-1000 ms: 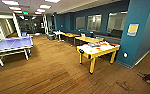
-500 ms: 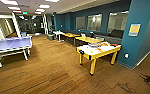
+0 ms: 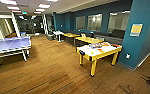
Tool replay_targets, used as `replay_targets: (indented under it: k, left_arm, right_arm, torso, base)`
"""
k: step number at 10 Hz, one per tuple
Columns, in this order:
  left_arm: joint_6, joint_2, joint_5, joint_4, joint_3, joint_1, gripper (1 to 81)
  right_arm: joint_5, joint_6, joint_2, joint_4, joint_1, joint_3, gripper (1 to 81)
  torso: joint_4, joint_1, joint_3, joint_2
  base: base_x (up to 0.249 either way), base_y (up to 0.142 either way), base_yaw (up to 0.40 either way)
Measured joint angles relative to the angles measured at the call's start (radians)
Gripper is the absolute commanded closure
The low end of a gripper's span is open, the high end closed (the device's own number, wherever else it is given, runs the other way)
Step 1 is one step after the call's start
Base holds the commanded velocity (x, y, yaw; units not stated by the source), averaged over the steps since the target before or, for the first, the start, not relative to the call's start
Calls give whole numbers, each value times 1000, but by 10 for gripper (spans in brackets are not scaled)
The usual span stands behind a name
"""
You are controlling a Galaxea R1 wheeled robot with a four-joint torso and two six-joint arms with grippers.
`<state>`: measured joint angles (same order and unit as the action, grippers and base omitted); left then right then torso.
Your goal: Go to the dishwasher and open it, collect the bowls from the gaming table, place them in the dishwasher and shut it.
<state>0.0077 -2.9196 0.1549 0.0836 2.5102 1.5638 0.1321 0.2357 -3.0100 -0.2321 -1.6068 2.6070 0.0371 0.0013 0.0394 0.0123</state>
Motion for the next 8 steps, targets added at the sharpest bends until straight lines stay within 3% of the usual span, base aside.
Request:
replay_targets:
  k: [5,8]
  left_arm:
    - [0,3,1,0,0,0,10]
    - [0,3,0,0,0,0,10]
  right_arm:
    - [0,0,-3,0,0,0,10]
    - [0,0,-5,0,0,0,10]
  torso:
    - [0,0,0,0]
    - [0,0,0,0]
  base:
    - [122,61,0]
    - [122,0,0]
